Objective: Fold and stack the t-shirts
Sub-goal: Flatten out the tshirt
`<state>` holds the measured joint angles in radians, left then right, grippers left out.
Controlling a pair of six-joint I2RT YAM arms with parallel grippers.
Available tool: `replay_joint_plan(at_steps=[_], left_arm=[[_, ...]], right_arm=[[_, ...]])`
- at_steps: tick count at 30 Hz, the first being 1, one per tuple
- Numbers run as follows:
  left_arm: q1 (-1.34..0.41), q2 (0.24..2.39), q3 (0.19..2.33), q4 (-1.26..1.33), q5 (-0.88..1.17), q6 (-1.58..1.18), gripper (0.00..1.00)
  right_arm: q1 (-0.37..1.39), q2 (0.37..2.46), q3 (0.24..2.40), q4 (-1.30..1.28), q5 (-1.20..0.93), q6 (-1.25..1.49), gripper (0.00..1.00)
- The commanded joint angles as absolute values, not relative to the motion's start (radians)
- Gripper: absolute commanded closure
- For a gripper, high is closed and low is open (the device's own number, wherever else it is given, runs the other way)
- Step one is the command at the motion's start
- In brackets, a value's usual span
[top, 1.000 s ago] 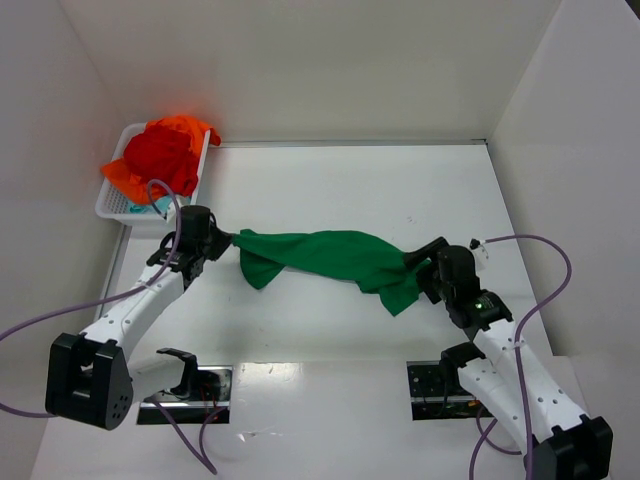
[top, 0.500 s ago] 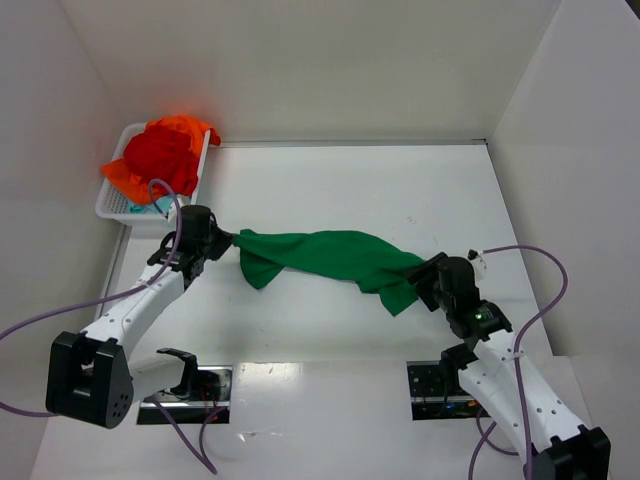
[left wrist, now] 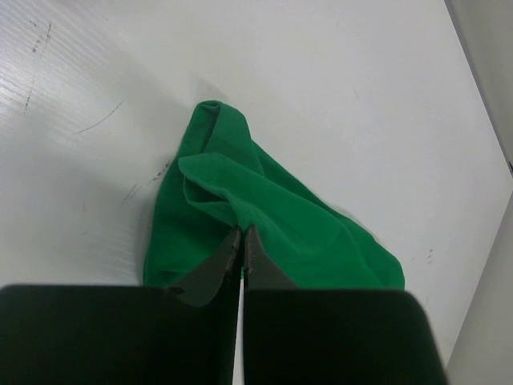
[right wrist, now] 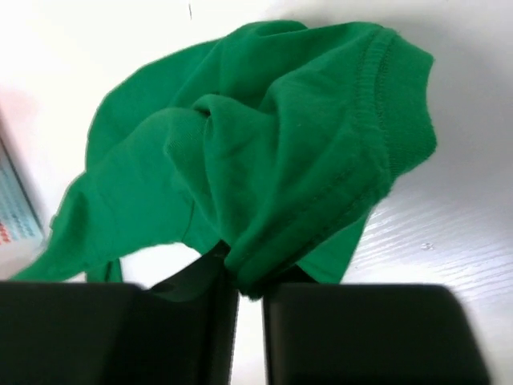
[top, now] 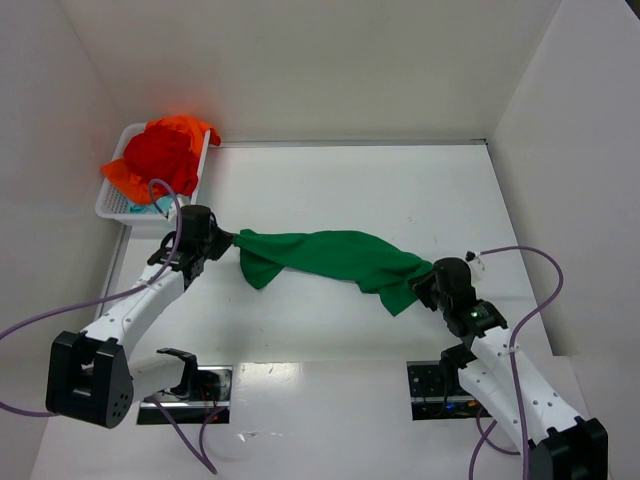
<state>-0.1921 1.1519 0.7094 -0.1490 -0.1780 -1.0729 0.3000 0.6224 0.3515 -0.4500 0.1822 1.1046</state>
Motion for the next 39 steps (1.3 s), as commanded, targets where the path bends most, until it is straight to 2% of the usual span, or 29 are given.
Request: replay_joint_plan(at_steps=[1, 3, 4, 10, 13, 17, 23, 30, 39], left_arm=[[-0.186, 1.164, 0.729, -0.109, -0.176, -1.054, 1.0], [-0.186, 1.164, 0.729, -0.109, -0.176, -1.054, 1.0], [-0.186, 1.164, 0.729, -0.109, -0.176, -1.054, 1.0], [-0.163, 1.164, 0.773, -0.1, -0.135, -0.997, 1.0], [-0.126, 1.143, 0.848, -0.12, -0.124, -0.947, 1.0], [-0.081, 1.103, 0.977, -0.161, -0.104, -0.826, 1.0], [-0.081, 1.051, 1.13, -0.212, -0.187, -0.742, 1.0], [-0.057, 0.921, 1.207, -0.242, -0.268, -0.699, 1.0], [-0.057, 0.689, 1.33, -0.334, -0.334, -0.635, 1.0]], right_arm=[[0.293, 0.623, 0.344, -0.39, 0.23, 1.104, 0.85], [0.293, 0.623, 0.363, -0.381, 0.25, 1.104, 0.99], [0.293, 0.636, 0.376, -0.38, 0.25, 1.095, 1.0], [0.293, 0.712, 0.578, -0.371, 0.25, 1.071, 1.0], [0.293, 0.723, 0.719, -0.348, 0.278, 1.039, 1.0], [0.27, 0.837, 0.949, -0.339, 0.259, 0.97, 1.0], [0.241, 0.907, 1.162, -0.296, 0.241, 0.908, 1.0], [0.241, 0.882, 1.276, -0.305, 0.241, 0.853, 1.0], [0.241, 0.697, 1.295, -0.37, 0.126, 0.822, 1.0]])
